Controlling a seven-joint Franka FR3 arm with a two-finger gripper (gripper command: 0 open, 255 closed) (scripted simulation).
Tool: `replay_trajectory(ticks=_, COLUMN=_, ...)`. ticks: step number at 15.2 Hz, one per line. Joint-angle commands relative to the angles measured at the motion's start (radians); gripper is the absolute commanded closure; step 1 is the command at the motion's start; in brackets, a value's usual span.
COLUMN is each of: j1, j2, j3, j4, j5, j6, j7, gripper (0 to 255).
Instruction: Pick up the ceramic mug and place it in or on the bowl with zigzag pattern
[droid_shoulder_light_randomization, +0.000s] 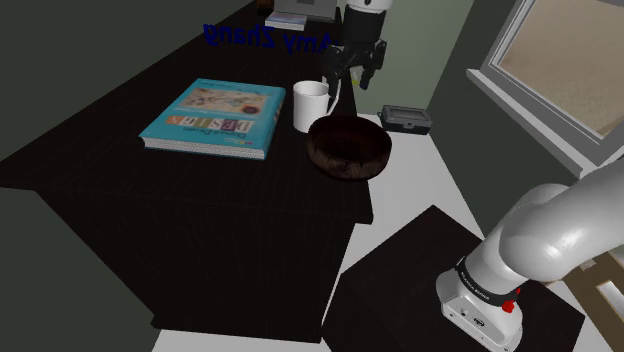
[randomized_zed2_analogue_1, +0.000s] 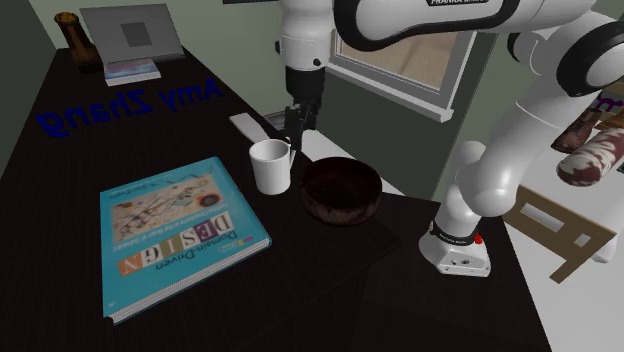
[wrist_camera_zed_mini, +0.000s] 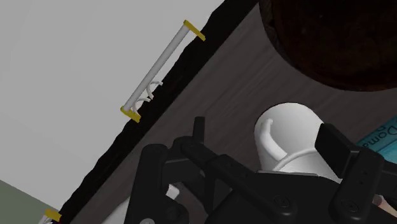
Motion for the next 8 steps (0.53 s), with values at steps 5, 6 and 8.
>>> replay_trajectory(ticks=5, j1=0.041, j2=0.249, j3=0.095, j4=0.274, j5=-0.07, j6=-0.071, j7=0.096, gripper=0)
replay_trajectory(ticks=6, j1=0.052, j2=0.294, j3=0.109, j4=0.327, j5=-0.087, j6=-0.089, j7=0.112, gripper=0)
replay_trajectory(ticks=8, j1=0.071, j2=0.361, j3=0.127, j4=0.408, j5=-0.113, j6=-0.117, j7=0.135, gripper=0)
